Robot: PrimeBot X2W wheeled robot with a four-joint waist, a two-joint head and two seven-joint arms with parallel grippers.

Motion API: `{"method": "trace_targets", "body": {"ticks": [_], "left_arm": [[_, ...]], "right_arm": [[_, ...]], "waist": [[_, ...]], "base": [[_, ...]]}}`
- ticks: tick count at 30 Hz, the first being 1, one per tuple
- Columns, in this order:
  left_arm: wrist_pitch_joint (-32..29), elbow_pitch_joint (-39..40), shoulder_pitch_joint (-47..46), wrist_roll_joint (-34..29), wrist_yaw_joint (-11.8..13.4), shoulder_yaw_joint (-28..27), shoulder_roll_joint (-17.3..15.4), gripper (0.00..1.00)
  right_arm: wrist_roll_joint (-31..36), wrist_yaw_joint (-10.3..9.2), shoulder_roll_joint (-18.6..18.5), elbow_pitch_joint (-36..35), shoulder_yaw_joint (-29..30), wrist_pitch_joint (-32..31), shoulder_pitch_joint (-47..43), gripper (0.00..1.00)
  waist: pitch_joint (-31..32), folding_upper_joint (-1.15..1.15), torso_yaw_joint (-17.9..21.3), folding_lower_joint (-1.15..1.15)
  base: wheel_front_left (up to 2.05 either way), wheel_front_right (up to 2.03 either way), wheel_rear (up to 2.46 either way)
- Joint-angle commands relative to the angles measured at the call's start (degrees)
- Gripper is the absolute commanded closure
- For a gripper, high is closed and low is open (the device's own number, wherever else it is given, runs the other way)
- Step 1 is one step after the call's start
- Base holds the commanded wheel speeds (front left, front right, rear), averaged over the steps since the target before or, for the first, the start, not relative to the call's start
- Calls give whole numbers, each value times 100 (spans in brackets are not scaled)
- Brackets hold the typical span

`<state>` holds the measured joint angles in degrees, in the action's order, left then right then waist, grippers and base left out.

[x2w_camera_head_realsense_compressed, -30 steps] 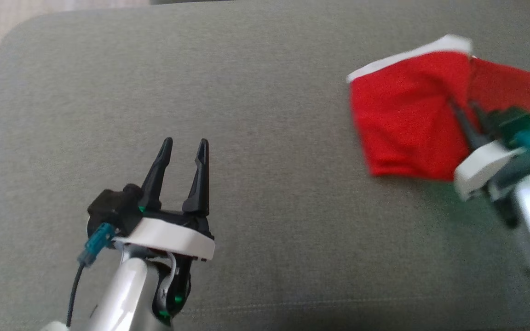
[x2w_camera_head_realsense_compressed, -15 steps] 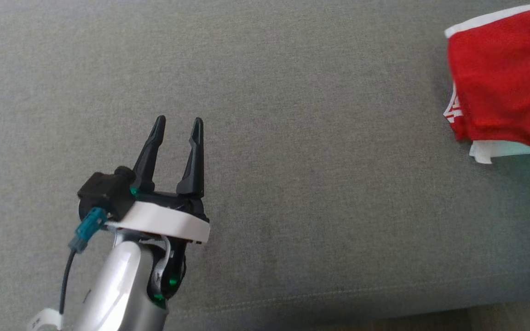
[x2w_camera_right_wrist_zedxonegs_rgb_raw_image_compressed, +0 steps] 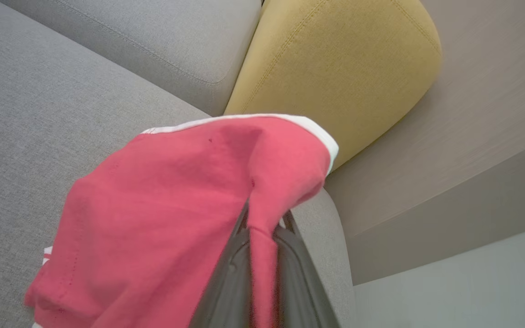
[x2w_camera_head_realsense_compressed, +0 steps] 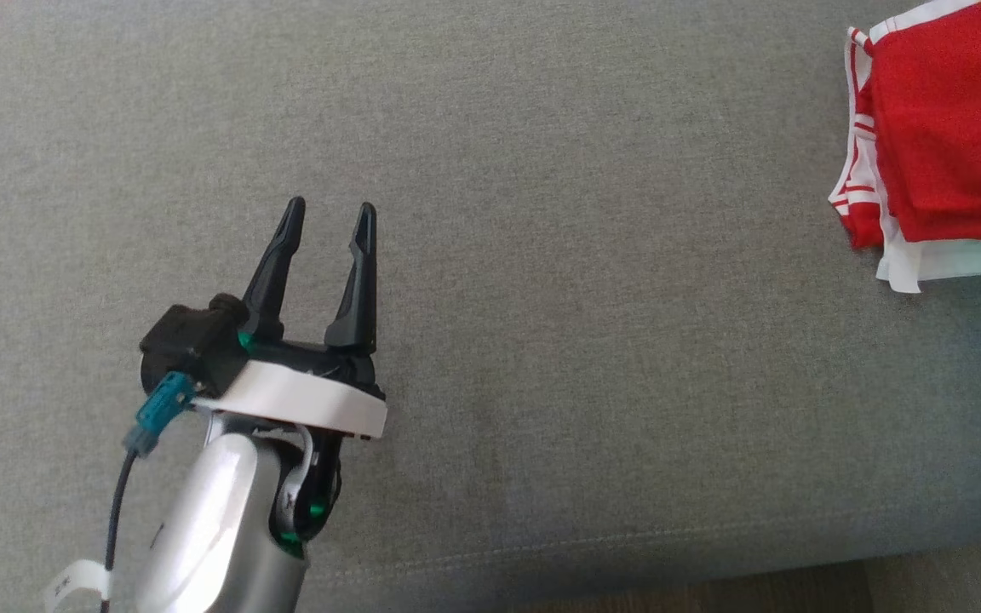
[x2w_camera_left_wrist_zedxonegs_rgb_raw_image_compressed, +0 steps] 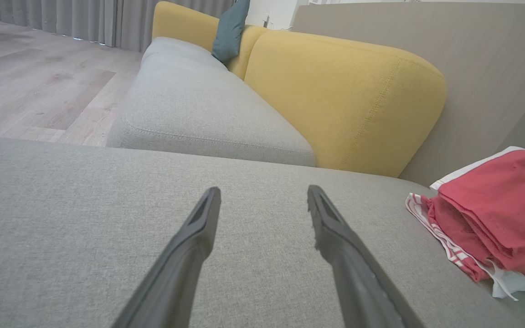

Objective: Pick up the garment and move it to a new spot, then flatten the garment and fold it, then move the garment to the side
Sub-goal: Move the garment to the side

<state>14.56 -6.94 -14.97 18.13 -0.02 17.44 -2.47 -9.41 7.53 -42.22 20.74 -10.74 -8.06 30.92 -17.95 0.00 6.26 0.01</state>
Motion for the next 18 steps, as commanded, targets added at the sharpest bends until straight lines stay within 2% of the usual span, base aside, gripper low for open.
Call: {"method": "trace_targets", "body": {"ticks": [1,3,4,5,6,7,8,18], "left_arm": [[44,169,-172,-70,-23,-222,-41,0],[44,153,-156,-73,-31,-238,-41,0],[44,147,-144,-73,-33,-242,-41,0],[44,139,-135,-73,-34,-243,-41,0],[44,133,-127,-73,-32,-243,-41,0],[44,127,-121,-72,-28,-242,-41,0],[44,121,-116,-71,-27,-239,-41,0],[44,54,-117,-33,-28,-192,-41,0]], "right_arm": [[46,-4,-175,-201,72,19,-104,100],[53,-4,-123,-218,138,-30,-126,100],[58,-4,-94,-229,169,-45,-139,97],[52,-4,-59,-239,201,-53,-157,75],[45,-4,-18,-251,240,-54,-176,48],[21,-4,35,-258,288,-64,-195,16],[0,-4,80,-267,332,-84,-211,0],[30,-4,441,-585,557,105,-61,0]], "waist": [[9,0,3,-1],[33,0,12,-1],[47,0,16,-1],[60,0,22,-1],[73,0,29,-1],[86,0,36,-1],[99,0,44,-1],[224,0,32,-1]], "base": [[0,0,0],[0,0,0],[0,0,0],[0,0,0],[0,0,0],[0,0,0],[0,0,0],[0,0,0]]}}
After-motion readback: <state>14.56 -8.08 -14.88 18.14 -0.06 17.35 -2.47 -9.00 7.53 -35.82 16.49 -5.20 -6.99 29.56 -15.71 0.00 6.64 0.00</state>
